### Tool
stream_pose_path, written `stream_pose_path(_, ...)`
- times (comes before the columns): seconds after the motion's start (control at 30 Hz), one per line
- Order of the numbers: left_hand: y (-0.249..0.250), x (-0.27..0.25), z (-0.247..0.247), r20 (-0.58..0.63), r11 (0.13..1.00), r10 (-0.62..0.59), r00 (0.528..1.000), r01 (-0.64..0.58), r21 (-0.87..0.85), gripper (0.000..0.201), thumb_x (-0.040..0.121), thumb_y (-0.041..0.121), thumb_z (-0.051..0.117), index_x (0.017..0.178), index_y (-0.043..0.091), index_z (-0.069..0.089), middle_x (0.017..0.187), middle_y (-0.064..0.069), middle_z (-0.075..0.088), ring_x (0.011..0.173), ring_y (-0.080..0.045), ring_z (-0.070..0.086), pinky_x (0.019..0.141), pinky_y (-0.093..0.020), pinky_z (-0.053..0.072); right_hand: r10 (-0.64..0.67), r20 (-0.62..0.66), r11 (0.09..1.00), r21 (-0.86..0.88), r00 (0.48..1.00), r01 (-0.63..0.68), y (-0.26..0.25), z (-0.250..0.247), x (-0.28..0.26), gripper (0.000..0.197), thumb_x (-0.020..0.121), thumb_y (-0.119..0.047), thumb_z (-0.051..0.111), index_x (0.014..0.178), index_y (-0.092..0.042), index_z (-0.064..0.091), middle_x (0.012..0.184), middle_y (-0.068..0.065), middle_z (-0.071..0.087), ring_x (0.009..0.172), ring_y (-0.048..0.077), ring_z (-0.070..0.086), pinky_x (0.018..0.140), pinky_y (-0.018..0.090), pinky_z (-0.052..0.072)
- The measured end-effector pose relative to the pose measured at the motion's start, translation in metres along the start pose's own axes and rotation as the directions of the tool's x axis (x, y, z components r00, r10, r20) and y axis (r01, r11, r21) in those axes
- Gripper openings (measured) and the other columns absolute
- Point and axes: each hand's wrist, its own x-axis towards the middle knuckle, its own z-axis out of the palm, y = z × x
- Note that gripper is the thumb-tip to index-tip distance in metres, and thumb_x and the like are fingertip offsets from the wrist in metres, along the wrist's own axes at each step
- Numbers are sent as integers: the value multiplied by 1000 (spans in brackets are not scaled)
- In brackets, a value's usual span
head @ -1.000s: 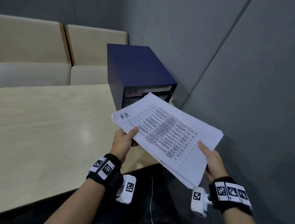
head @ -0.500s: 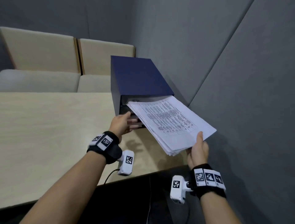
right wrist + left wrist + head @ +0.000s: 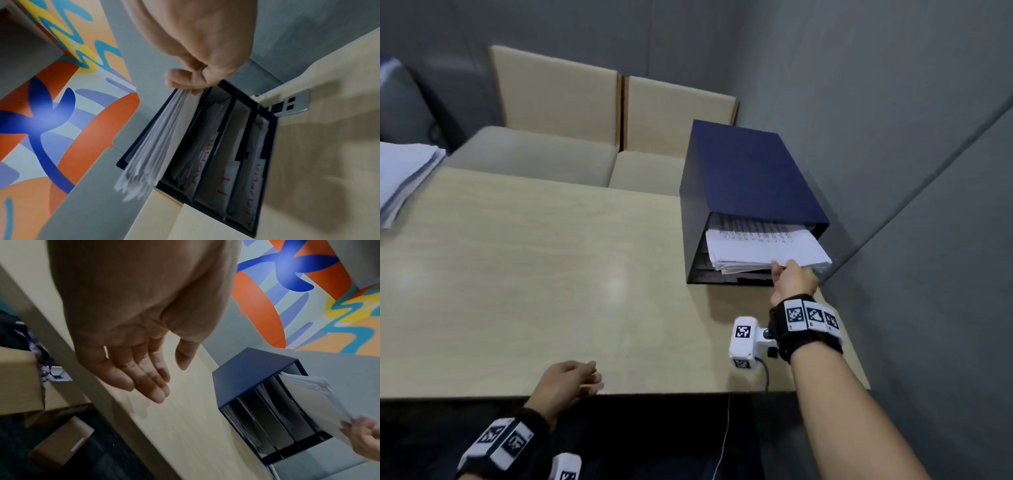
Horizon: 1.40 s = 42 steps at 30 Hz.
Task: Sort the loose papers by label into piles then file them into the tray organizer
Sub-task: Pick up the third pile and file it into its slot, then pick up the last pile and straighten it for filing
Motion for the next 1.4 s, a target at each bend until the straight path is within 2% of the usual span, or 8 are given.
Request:
stream_pose_path(0.17,20,-1,-29,-2,999,18,1000,-18,35,19,99,7,56,93,-12,56,90,-32,65,65,-32,60,47,-30,56,52,124,998,40,991,-57,-13,61,19,37,103,-6,50,71,-24,43,85,9,67,58,-10,65,59,3,42)
stream_pose_path(0.3,45,6,-53,-33,981,104,994,-97,169,24,99,7,56,95,-16,58,92,-30,68,63,-30,60,42,-19,49,91,126,995,26,988,-95,-3,92,10,28,103,3,40,89,-9,62,66,0,75,104,21,73,99,33,48)
stream_pose_path(0.37,61,18,-66,-41,968,152,988,-141,206,25,98,9,59,95,-15,61,92,-27,71,63,-28,62,47,-19,50,-14,33,1000,-5,999,14,11,104,-11,27,103,-2,43,105,5,68,93,22,73,99,33,71,85,34,55)
stream_pose_path(0.53,104,57,-106,17,930,238,971,-232,284,17,96,19,64,91,3,68,87,-11,75,74,-26,72,80,-41,57,-136,70,977,-154,988,146,86,132,-90,34,94,11,47,77,-13,62,75,3,61,53,2,56,46,11,45)
stream_pose_path(0.67,132,73,-146,40,877,287,957,-279,392,16,96,25,62,93,10,66,87,-2,74,77,-20,73,68,-32,55,76,394,894,-434,916,113,151,155,-130,27,95,9,53,81,-11,65,83,6,66,66,14,58,53,15,48)
stream_pose_path(0.8,145,78,-201,0,862,292,957,-263,433,17,96,26,62,96,10,66,90,-2,74,78,-19,73,64,-26,49,397,579,713,-683,712,158,186,201,-153,15,99,-2,57,92,-10,67,89,8,70,73,16,62,65,22,48)
stream_pose_path(1.1,143,83,-367,-286,921,286,914,-180,345,16,94,25,66,91,9,67,89,-7,73,83,-26,71,80,-39,54,503,737,598,-674,451,434,241,350,-225,10,99,-15,61,91,-12,66,96,9,71,80,18,64,72,28,49)
stream_pose_path(1.4,219,190,-553,-591,891,407,696,-159,426,23,93,23,64,111,10,62,107,-2,64,100,-23,61,90,-33,45,500,703,535,-710,506,459,330,538,-306,13,97,-29,64,91,-17,65,103,7,71,83,16,64,86,35,50)
